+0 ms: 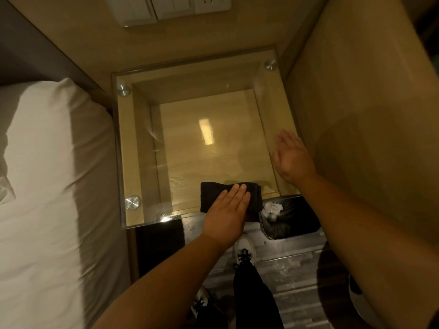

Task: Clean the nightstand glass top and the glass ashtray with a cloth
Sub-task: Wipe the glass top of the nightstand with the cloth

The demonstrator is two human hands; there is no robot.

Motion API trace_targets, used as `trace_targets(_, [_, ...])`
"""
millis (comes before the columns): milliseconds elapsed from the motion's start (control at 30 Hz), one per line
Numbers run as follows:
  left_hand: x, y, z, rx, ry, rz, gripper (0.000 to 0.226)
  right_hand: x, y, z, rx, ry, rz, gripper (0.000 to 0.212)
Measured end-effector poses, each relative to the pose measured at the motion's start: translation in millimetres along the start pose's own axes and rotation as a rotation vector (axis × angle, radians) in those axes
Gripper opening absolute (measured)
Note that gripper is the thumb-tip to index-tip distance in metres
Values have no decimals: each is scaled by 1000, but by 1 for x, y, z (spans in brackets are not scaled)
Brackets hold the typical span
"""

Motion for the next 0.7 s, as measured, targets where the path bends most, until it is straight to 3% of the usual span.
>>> trace_targets(267, [2, -4, -32, 15, -86, -2, 55, 18, -7, -40, 12, -61, -12, 53])
trace_targets(467, [2, -12, -85, 275, -158, -39, 41, 28, 1, -112, -11, -161, 12, 56])
trace_targets(567, [9, -15, -114, 303, -104, -100, 32, 36, 4, -156, -39, -163, 13, 55])
trace_targets(700, [9, 3, -139, 284, -40, -161, 39, 47, -1, -204, 20, -212, 51, 56])
Point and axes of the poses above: each hand's wrist, its own z-axis towards the middle knuckle, its own y-axis out of the back of the hand, x = y × z, the point moved 7 cm from there along z, towards the middle knuckle, and after that the axes turned 9 degrees about x, right-handed, at the moved point
